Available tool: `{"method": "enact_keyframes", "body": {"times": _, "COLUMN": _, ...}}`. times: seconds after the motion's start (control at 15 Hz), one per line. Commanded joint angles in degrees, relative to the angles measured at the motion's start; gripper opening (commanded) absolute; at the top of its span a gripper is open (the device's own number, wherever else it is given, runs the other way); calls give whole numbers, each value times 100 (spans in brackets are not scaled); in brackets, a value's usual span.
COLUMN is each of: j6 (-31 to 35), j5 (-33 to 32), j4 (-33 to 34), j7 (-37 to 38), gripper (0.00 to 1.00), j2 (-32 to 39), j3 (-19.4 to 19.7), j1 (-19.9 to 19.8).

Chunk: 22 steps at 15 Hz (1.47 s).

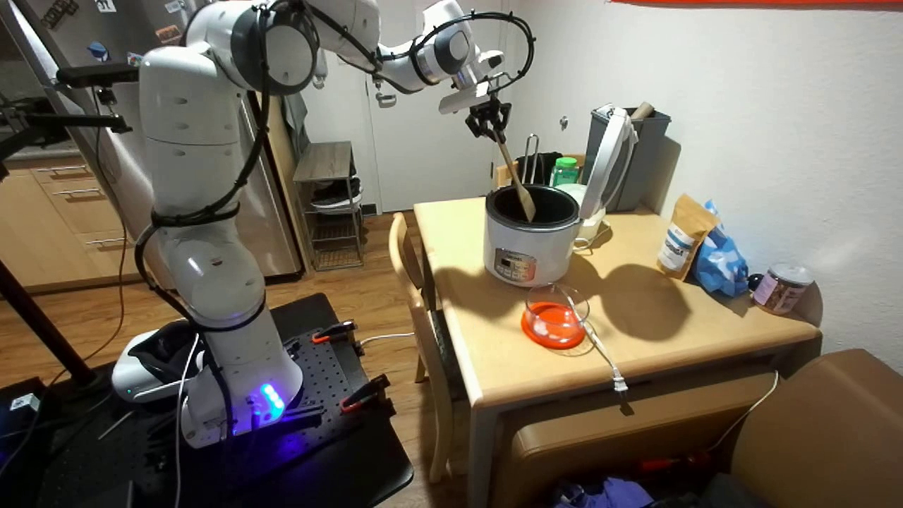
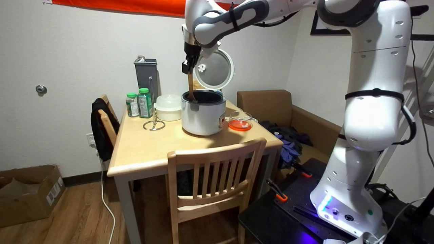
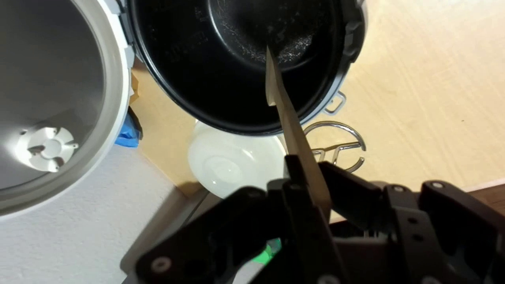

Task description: Use the wooden spoon to stir the contents of the pot

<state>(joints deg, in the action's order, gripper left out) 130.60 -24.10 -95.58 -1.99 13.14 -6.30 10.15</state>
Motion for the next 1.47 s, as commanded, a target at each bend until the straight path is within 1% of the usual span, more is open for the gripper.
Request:
{"method": "enact_keyframes", "body": {"times": 0.0, "j6": -12, "j5": -118, "j4": 433, "j7": 52, "gripper": 4, "j2": 288, "j3": 201, "j1": -41}}
{"method": "enact_keyframes", "body": {"times": 0.27, "j6": -9, "j5": -68, "j4": 532, "j7": 73, "gripper": 4, "j2": 399, "j3": 392, "j1": -102}}
{"method": "enact_keyframes", "body": {"times": 0.73, "j6": -131, "j5": 53, "j4": 261, "j7": 127, "gripper": 4, "j2": 164, "j3": 589, "j1": -285}}
{"method": "enact_keyframes", "body": {"times": 1.13, "j6": -462, "j5": 57, "j4": -298, "j7": 191, "gripper": 4, "j2": -381, "j3": 558, "j1": -281}}
{"method": "enact_keyframes", "body": {"times": 1.4, "j6": -704, "j5": 316, "j4": -716, "j7": 146, "gripper": 4, "j2": -807, "j3": 374, "j1": -269}}
